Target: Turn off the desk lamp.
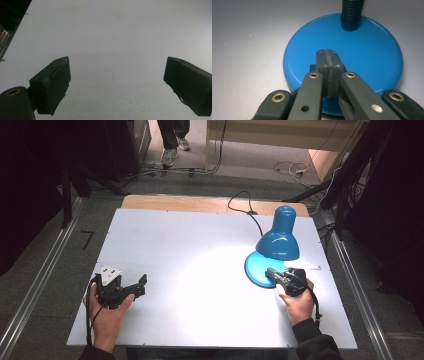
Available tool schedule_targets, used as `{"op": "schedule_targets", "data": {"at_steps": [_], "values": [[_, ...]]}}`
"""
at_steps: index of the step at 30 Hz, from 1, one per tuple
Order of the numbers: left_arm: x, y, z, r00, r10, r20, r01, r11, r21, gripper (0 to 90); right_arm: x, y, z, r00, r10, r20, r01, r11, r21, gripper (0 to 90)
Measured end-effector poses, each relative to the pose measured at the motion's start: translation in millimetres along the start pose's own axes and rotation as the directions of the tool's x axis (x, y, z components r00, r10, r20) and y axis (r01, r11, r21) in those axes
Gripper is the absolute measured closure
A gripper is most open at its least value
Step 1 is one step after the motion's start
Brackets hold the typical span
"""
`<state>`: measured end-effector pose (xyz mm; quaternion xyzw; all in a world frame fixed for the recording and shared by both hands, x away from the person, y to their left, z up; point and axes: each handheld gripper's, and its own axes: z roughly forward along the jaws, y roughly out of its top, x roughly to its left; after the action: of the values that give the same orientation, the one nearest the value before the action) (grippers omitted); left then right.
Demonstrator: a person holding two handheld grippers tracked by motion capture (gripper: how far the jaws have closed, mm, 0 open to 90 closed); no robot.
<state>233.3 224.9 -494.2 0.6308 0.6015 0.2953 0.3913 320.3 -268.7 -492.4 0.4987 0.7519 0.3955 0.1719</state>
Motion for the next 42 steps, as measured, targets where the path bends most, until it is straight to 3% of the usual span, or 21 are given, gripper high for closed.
{"op": "schedule_targets", "data": {"at_steps": [13,14,17,20,21,22,23,24,25,33,42], "values": [[-0.7,0.1,0.0,1.0000,0.000,-0.002,0.000,1.0000,-0.001,7.8,-1.0,1.5,2.7,0.9999,0.010,-0.009,-0.010,1.000,-0.006,88.4],[-0.7,0.1,-0.1,1.0000,0.000,-0.002,0.000,1.0000,-0.001,7.7,-1.2,2.2,6.1,0.9999,-0.001,0.014,0.001,1.000,-0.008,88.4],[0.2,0.1,-0.2,1.0000,-0.001,0.001,0.001,1.0000,-0.002,7.7,-2.5,3.7,6.7,0.9998,0.013,0.013,-0.013,1.000,-0.005,88.4],[1.0,-0.2,-0.1,1.0000,-0.002,-0.001,0.002,1.0000,0.003,7.7,-5.0,4.6,3.7,0.9994,0.033,0.009,-0.032,0.999,-0.041,87.0],[1.2,-0.2,-0.1,1.0000,-0.002,-0.001,0.002,1.0000,0.002,7.7,-4.8,5.4,1.0,0.9993,0.038,0.004,-0.037,0.997,-0.062,79.1],[1.2,-0.2,-0.3,1.0000,-0.003,-0.002,0.003,1.0000,0.001,7.7,-4.8,5.4,1.0,0.9993,0.038,0.004,-0.037,0.997,-0.062,79.1],[1.2,-0.2,-0.4,1.0000,-0.004,-0.003,0.004,1.0000,-0.001,7.7,-4.6,6.3,-1.4,0.9991,0.041,0.000,-0.041,0.996,-0.083,72.4],[1.3,-0.3,-0.5,1.0000,-0.004,-0.004,0.004,1.0000,0.001,7.7,-5.0,6.7,-3.9,0.9986,0.053,-0.006,-0.054,0.993,-0.106,58.6],[1.1,-0.4,-0.5,1.0000,-0.005,-0.004,0.005,1.0000,0.001,7.7,-5.0,6.7,-3.9,0.9986,0.053,-0.006,-0.054,0.993,-0.106,58.6],[2.2,-0.7,-0.4,0.9999,-0.011,0.001,0.011,0.9999,0.005,7.7,-7.3,6.9,-8.0,0.9969,0.077,-0.017,-0.079,0.989,-0.128,34.0],[2.0,-0.9,0.3,0.9999,-0.013,0.002,0.013,0.9999,0.008,7.7,-6.9,6.0,-7.0,0.9968,0.079,-0.012,-0.080,0.991,-0.109,24.4]]}}
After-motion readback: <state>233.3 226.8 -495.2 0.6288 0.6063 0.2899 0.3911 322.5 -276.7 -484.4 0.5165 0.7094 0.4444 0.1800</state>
